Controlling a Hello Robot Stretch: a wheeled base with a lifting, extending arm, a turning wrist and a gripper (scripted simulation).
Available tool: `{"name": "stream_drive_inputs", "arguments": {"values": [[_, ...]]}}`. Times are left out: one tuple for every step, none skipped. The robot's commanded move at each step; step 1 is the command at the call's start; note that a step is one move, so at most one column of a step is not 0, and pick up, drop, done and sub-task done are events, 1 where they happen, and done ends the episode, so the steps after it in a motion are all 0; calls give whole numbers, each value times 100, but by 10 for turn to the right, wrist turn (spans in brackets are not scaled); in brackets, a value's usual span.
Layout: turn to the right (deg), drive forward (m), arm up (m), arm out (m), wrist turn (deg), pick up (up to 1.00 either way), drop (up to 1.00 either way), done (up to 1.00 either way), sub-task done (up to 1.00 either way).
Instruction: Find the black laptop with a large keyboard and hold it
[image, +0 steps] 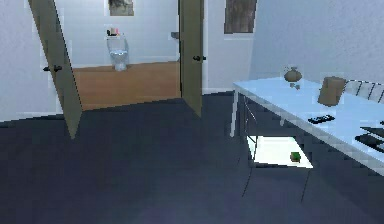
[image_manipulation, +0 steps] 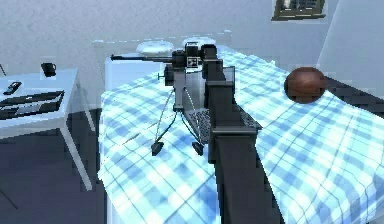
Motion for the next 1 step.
{"name": "stream_drive_inputs", "arguments": {"values": [[0, 0, 0, 0, 450, 0, 0, 0, 0]]}}
